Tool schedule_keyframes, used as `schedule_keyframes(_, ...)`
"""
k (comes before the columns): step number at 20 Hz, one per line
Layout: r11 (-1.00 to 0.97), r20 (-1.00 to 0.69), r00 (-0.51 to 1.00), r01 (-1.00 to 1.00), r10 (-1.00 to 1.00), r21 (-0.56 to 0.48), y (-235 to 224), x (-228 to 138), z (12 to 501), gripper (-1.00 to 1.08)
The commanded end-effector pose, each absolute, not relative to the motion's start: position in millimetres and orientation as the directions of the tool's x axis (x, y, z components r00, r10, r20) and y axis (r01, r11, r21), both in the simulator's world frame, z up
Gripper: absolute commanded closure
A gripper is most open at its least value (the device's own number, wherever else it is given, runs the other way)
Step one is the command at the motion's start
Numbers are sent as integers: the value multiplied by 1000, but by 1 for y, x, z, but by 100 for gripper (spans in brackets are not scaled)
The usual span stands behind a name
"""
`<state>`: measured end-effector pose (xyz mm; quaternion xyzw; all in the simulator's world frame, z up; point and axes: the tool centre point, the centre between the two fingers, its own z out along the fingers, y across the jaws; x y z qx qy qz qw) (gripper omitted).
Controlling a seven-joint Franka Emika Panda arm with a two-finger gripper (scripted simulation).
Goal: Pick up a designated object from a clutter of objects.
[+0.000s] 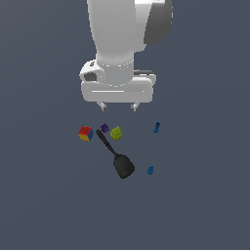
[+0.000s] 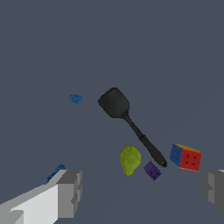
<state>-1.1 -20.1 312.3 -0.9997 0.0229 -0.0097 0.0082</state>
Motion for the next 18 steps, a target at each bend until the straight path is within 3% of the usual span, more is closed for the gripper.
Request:
schedule_keyframes(1,-999,19,999,-46,-46,-17,-20,-1,312,-92)
schedule_keyframes(18,-997,59,996,-72,-71,7,-36,12,317,-92)
